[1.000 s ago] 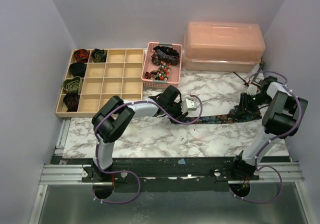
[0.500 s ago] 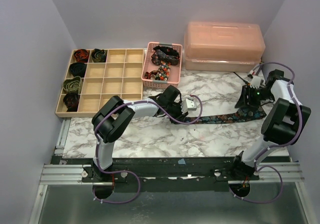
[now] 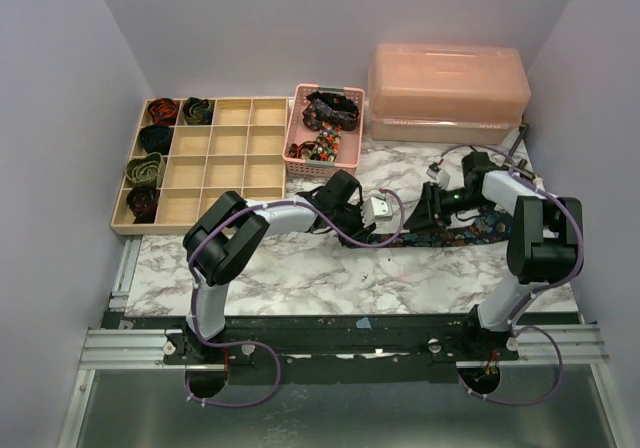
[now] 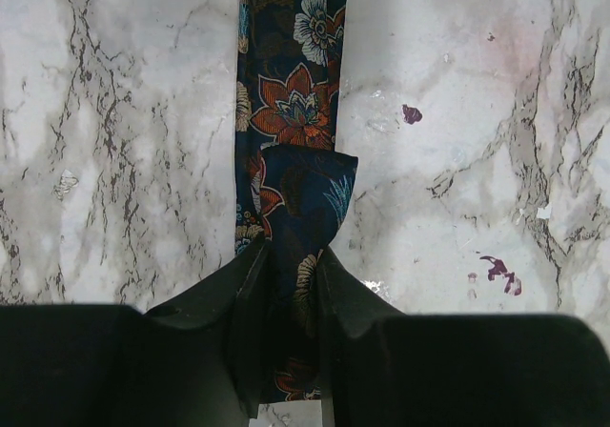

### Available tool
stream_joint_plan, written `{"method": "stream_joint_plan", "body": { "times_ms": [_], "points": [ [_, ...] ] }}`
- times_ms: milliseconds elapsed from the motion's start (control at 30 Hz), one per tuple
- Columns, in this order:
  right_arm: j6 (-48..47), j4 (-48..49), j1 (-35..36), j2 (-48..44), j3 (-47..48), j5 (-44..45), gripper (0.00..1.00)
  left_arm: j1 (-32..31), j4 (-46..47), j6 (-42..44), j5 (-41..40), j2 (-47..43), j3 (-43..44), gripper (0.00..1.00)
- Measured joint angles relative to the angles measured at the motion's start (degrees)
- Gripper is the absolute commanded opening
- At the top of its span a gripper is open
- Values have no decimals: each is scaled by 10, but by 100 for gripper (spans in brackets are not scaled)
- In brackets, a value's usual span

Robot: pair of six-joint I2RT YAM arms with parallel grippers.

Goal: Roll the ties
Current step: Roll the tie at the center of the board.

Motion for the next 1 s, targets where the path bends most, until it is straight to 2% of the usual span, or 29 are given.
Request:
{"method": "stream_joint_plan", "body": {
  "times_ms": [367,833,900,1000],
  "points": [
    [77,78,90,99,-1,-9,41,0,-9,-1,0,0,5,24],
    [111,123,136,137,19,-9,39,0,-10,-1,0,0,5,24],
    [113,124,140,144,24,-9,36,0,-10,0,0,0,5,24],
    [111,125,149,150,28,-9,22,0,-10,-1,0,0,5,26]
  ]
}}
